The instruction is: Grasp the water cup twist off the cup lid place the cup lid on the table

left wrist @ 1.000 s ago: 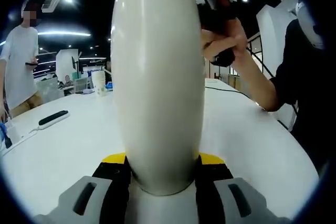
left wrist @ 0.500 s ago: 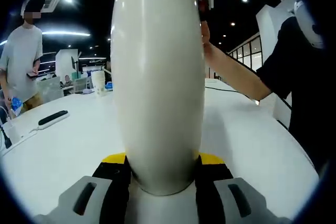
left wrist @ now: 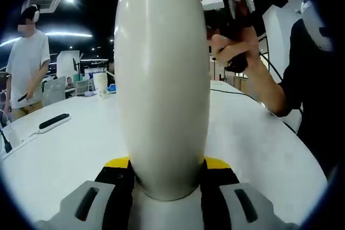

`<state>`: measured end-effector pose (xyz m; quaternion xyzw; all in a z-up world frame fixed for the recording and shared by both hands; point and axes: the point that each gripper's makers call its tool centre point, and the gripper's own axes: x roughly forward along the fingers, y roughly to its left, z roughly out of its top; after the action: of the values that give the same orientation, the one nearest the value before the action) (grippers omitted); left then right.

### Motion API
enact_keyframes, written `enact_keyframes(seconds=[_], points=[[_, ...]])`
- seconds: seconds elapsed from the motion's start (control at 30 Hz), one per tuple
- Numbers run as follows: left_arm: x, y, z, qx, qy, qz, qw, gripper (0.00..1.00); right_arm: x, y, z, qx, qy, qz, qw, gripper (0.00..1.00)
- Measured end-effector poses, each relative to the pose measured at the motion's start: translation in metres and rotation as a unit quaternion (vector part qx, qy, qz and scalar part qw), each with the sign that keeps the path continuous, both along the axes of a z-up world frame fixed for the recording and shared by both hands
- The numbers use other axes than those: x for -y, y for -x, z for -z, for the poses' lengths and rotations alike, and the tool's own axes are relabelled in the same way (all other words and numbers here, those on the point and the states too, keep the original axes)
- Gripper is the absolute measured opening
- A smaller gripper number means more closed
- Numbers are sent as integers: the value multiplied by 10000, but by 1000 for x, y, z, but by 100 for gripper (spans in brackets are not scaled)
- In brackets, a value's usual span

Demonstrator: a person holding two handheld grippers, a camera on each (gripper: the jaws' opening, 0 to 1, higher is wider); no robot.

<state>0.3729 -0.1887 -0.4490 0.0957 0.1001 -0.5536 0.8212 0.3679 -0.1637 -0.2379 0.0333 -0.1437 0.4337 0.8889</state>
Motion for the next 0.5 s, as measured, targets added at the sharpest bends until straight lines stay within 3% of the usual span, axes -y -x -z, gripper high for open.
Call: enact_keyframes(seconds=[0.07, 0.2, 0.33, 0.5], points=[[0, 0, 0, 0, -1, -1, 10000, 50, 0, 1, -2, -71, -135, 145, 9998, 64], [1, 0, 0, 4, -5, -7, 10000, 50, -10, -6, 0, -74, 115, 317, 9994, 62], [2, 1, 0, -8, -10, -10, 10000, 50, -10, -16, 3, -150, 282, 381, 9988, 50], [2, 0, 0, -10, -13, -12, 10000, 50, -15, -15, 2, -108, 374, -104, 9992, 50]])
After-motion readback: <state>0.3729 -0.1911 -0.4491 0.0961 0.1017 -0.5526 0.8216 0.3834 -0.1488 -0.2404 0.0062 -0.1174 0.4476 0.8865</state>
